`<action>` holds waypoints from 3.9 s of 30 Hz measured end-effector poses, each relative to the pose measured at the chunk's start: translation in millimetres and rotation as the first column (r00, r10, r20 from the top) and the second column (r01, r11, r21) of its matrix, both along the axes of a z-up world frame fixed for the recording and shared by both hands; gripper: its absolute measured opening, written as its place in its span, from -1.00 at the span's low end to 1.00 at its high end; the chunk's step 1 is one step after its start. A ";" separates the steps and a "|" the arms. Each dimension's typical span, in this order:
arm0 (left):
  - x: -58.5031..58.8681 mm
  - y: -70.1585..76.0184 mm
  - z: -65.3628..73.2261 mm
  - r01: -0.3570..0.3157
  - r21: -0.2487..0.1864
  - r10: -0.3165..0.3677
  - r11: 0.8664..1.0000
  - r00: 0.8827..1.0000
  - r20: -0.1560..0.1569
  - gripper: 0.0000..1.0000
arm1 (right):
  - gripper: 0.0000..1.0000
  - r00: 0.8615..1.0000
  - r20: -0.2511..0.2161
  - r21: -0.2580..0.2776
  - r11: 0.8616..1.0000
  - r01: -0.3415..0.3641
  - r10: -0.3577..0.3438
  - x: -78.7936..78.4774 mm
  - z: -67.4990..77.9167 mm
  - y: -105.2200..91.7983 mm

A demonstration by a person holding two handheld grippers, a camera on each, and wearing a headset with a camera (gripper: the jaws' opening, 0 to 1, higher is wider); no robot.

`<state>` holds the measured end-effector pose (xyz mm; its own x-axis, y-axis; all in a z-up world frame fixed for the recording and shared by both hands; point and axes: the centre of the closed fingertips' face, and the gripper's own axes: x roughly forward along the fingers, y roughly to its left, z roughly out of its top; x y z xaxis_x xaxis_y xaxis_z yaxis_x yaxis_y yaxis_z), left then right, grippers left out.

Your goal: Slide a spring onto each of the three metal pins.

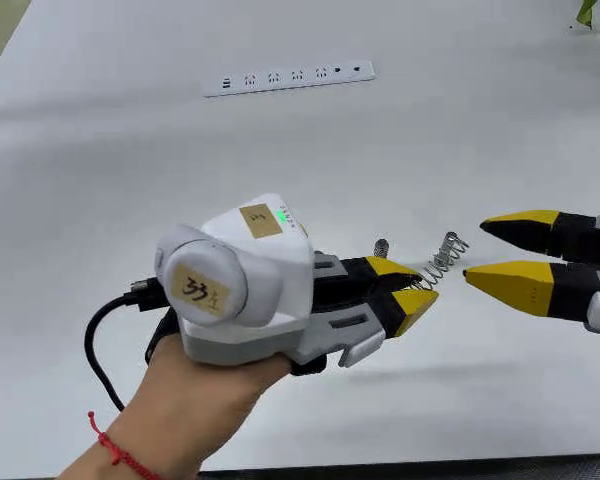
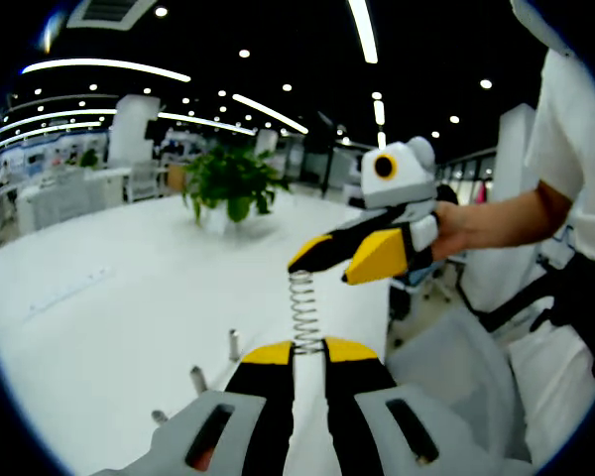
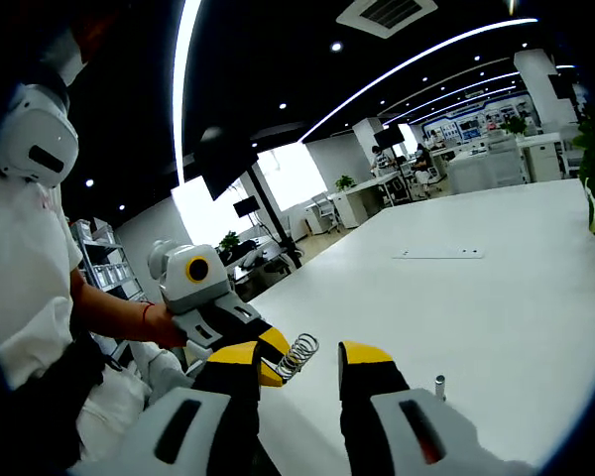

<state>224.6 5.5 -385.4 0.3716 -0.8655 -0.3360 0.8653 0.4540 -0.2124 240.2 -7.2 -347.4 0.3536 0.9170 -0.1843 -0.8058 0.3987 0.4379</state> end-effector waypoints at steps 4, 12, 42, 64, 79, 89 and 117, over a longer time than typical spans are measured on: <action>-1.4 -2.6 4.8 -0.001 -0.023 0.001 1.000 1.000 0.005 -0.79 | -0.44 1.000 -0.014 0.015 1.000 0.007 -0.006 0.7 1.2 1.8; -3.0 -5.9 10.5 0.002 -0.050 -0.002 0.999 1.000 0.012 -0.79 | -0.58 0.997 -0.072 0.046 0.999 0.008 -0.005 -0.3 1.8 4.8; -9.0 -12.9 8.5 0.026 -0.074 -0.029 0.997 0.999 -0.034 -0.74 | -0.78 0.996 -0.005 -0.052 0.995 -0.088 0.088 -9.0 4.8 11.8; -11.5 -17.3 7.9 0.052 -0.068 -0.054 0.996 0.998 -0.029 -0.78 | -0.78 0.986 0.075 -0.145 0.980 -0.139 0.151 -13.0 8.8 14.7; -14.6 -19.2 6.6 0.085 -0.057 -0.086 0.995 0.996 -0.014 -0.80 | -0.60 0.963 0.091 -0.261 0.939 -0.224 0.255 -24.9 8.7 13.6; -20.0 -20.9 1.4 0.128 -0.009 -0.127 0.992 0.992 0.013 -0.80 | -0.31 0.776 0.093 -0.553 0.680 -0.480 0.624 -34.8 9.3 7.0; -27.8 -33.7 -5.9 0.178 0.023 -0.179 0.984 0.983 0.027 -0.80 | -0.68 0.414 -0.155 -0.783 0.144 -0.605 0.897 -51.7 -28.0 4.2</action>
